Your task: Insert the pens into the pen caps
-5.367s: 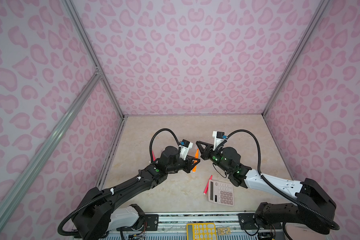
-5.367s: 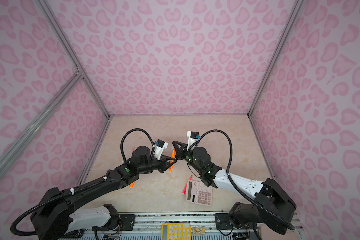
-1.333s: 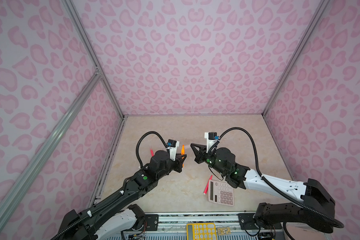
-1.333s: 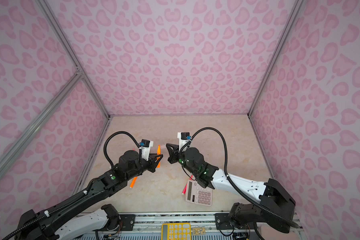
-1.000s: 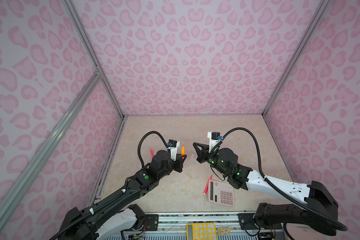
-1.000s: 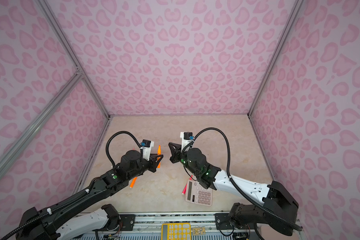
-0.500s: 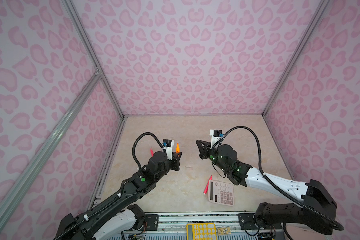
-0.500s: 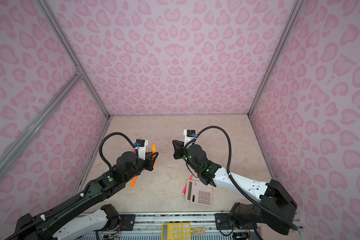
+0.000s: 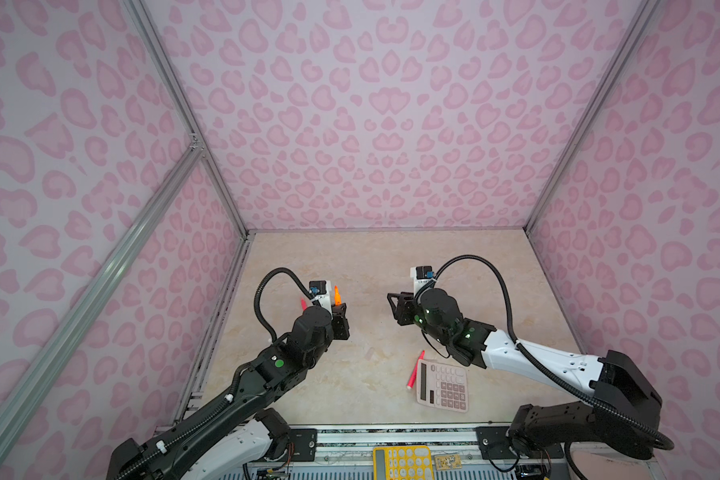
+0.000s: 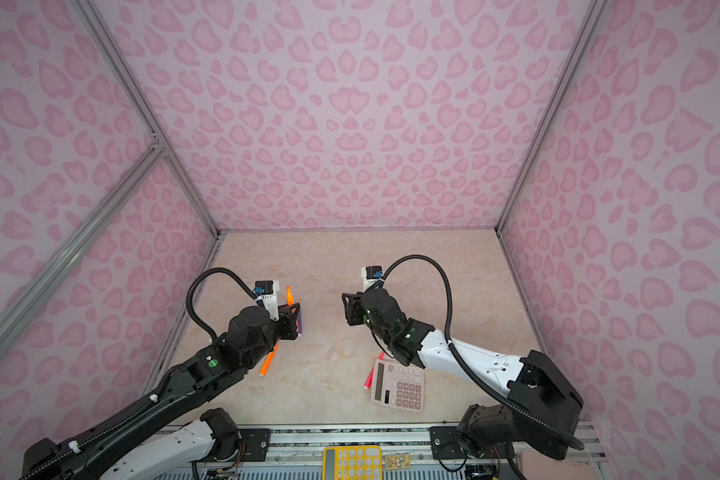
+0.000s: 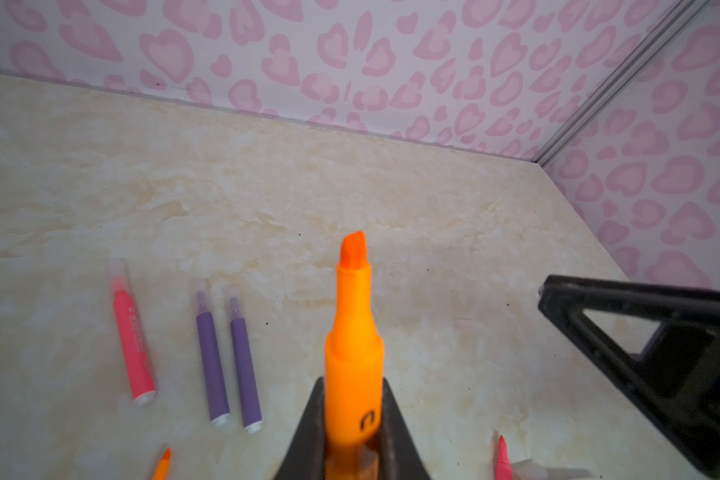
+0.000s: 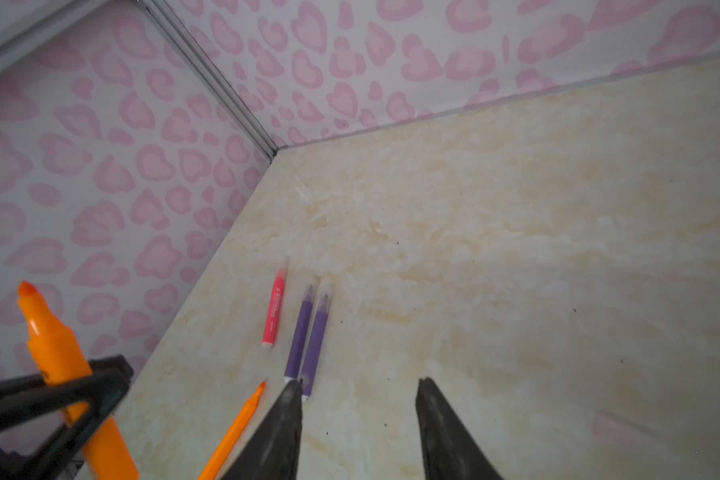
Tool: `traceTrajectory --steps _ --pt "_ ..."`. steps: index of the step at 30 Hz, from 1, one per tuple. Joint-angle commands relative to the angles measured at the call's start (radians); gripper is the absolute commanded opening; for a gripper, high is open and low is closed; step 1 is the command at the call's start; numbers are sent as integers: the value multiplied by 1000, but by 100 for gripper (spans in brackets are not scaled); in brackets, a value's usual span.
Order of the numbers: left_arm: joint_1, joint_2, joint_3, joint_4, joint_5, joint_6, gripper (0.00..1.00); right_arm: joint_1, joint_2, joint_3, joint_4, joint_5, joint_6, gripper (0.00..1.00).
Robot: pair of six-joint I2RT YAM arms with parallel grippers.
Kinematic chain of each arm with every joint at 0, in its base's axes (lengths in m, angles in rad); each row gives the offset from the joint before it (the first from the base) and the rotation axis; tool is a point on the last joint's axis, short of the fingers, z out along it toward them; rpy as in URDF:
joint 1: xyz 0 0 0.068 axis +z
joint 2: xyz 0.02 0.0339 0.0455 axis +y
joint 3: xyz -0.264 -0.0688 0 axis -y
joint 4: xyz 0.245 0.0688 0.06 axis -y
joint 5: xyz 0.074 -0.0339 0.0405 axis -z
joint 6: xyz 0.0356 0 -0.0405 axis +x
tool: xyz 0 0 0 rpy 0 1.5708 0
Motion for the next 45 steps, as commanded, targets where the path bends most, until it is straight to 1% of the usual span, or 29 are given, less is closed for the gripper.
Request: traceTrajectory --steps 1,3,5,7,9,11,13,16,19,21,24,25,27,29,32,36,41,45 --pt "9 -16 4 -23 -59 -33 3 71 -10 -51 17 6 -60 54" --pt "14 -21 1 -23 -55 -35 3 146 0 -79 33 41 -92 57" --pt "16 -26 2 -23 -59 -29 3 221 21 -110 52 104 -96 61" --pt "17 -30 0 -22 -66 -22 3 269 56 -130 57 136 -71 62" --pt "18 -29 -1 -21 -73 -22 3 298 92 -140 46 167 -16 65" --pt "19 -24 -1 -21 -66 -23 3 305 137 -138 42 157 21 66" --pt "19 -14 4 -18 -58 -24 3 308 191 -98 3 153 52 66" --pt "19 -2 8 -19 -51 -23 3 313 281 3 -108 168 86 64" --pt "19 3 10 -21 -45 -26 3 314 349 80 -176 179 113 65" --pt "19 3 10 -22 -41 -28 3 314 400 153 -267 202 138 65" --pt "19 1 11 -22 -36 -29 3 314 472 246 -366 228 141 62" --pt "20 2 13 -23 -35 -29 3 314 489 262 -375 229 142 60" --pt "19 -1 13 -23 -39 -27 3 313 514 280 -389 237 147 57" --pt "19 -1 11 -23 -41 -27 3 312 523 282 -393 260 155 55" --pt "19 6 13 -21 -31 -30 3 309 532 284 -404 293 161 56" --pt "19 20 17 -23 -21 -34 3 297 552 287 -397 267 161 52" --pt "19 26 20 -24 -21 -34 3 297 551 284 -401 281 163 50" --pt "19 25 20 -24 -19 -34 3 296 552 279 -398 284 166 44"
